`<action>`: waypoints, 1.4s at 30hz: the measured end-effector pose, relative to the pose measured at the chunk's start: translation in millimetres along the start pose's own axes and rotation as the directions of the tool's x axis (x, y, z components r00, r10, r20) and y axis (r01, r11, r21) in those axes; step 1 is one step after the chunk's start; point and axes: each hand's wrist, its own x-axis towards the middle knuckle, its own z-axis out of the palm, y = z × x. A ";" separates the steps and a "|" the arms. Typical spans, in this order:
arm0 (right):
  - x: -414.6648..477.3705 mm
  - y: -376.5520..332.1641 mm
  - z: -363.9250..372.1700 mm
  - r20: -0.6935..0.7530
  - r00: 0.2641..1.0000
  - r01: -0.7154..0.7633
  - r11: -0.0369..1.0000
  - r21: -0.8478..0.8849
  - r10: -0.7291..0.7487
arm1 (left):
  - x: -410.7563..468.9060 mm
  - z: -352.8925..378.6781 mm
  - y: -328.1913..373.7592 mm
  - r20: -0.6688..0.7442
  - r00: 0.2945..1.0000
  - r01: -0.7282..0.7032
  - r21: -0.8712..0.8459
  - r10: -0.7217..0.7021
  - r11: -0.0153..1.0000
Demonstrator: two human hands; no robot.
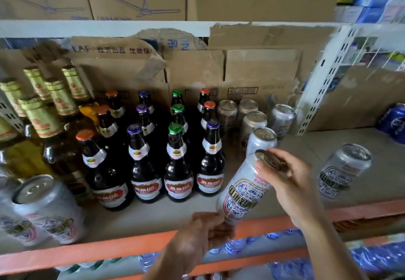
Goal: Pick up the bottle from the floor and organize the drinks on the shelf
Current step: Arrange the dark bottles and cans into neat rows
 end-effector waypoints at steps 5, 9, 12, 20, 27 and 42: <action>13.0 11.5 -24.6 0.020 1.000 -0.012 1.000 -0.021 0.013 | 14.1 22.8 2.9 0.029 0.998 0.048 0.043 -0.049 0.998; 21.1 17.6 -44.7 0.040 0.999 -0.010 1.000 -0.019 0.011 | 25.3 41.4 3.8 0.054 0.995 0.078 0.070 -0.082 0.995; 27.2 22.5 -56.4 0.047 0.999 -0.023 1.000 -0.019 0.024 | 33.0 54.8 3.5 0.061 0.992 0.100 0.104 -0.107 0.989; 44.3 29.7 -78.2 0.045 0.999 -0.012 0.999 -0.035 0.014 | 50.0 81.5 6.1 0.086 0.986 0.130 0.126 -0.141 0.984; 48.6 37.0 -83.1 0.047 0.999 -0.012 0.982 -0.187 0.021 | 63.5 92.5 5.2 0.030 0.983 0.181 0.057 -0.183 0.982; 49.1 30.0 -80.1 0.191 0.981 0.046 0.909 -0.415 0.038 | 81.1 95.9 0.0 -0.076 0.980 0.176 -0.124 -0.186 0.977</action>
